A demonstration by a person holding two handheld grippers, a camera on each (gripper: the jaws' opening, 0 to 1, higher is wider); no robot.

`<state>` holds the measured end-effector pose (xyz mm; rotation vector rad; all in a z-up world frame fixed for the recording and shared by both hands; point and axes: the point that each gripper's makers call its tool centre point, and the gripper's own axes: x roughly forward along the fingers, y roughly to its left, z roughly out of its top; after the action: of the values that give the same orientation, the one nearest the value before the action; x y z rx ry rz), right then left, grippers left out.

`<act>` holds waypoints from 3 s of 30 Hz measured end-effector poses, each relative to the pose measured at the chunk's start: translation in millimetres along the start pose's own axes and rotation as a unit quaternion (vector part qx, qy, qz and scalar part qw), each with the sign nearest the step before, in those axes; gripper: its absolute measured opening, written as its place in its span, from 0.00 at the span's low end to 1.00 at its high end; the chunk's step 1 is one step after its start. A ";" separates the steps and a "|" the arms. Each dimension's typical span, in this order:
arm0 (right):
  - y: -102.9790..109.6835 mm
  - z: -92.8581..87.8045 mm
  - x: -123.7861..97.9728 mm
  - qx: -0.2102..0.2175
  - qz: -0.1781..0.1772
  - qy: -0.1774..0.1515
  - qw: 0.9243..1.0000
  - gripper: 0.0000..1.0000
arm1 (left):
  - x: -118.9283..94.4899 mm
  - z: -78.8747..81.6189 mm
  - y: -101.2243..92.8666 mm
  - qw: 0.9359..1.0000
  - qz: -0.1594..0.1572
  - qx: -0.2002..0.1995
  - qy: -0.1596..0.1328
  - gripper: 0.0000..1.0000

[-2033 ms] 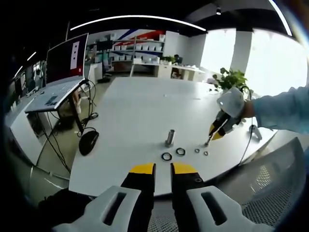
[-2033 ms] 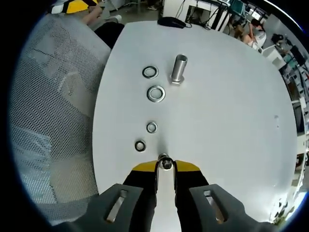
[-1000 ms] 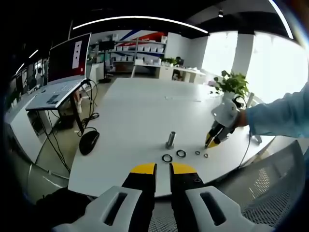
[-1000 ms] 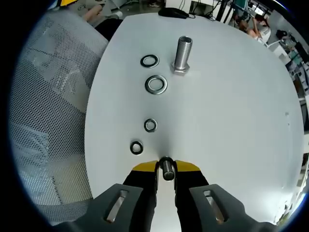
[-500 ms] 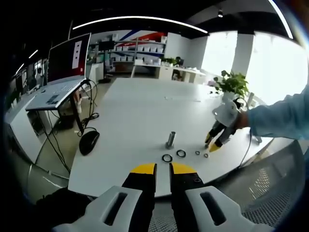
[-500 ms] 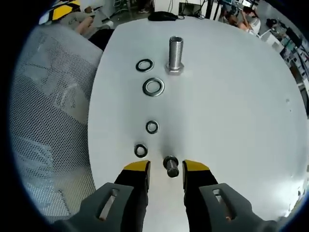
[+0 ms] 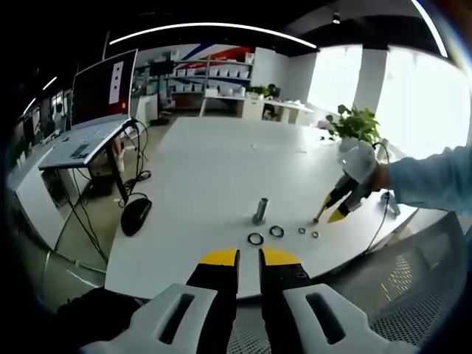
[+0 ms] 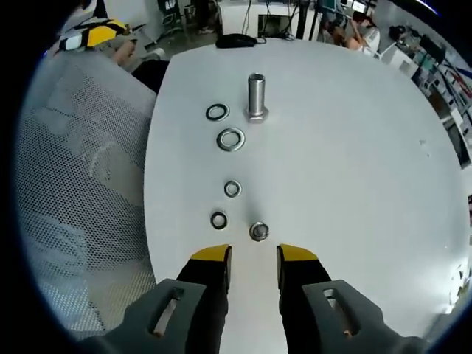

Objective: Place the washer onto the threaded stud by aligning its center hole with the stud, sliding it down to the base, and recovering from edge contact or off-axis alignment until the washer reaches the visible bottom stop.

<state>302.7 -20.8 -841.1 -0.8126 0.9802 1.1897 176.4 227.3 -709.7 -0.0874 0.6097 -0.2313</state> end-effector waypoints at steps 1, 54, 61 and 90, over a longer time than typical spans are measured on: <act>-1.2 0.4 -3.1 0.001 -0.003 -0.003 1.000 0.26 | 0.0 0.0 -0.1 1.000 0.000 0.000 0.000 0.08; 52.7 27.8 17.0 -0.132 0.037 -0.013 0.990 0.23 | 0.2 1.5 0.9 1.000 0.003 -0.003 -0.005 0.08; 45.4 21.9 31.3 -0.098 0.021 0.006 0.995 0.23 | 0.4 2.2 0.9 1.000 0.002 -0.004 -0.007 0.07; 43.4 13.7 44.9 -0.077 0.026 0.017 0.997 0.15 | -0.3 3.0 0.4 1.000 0.003 -0.006 -0.010 0.07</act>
<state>266.4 16.7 -878.1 -0.9369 0.9501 1.3121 178.0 227.8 -707.1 -0.0997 0.5909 -0.2210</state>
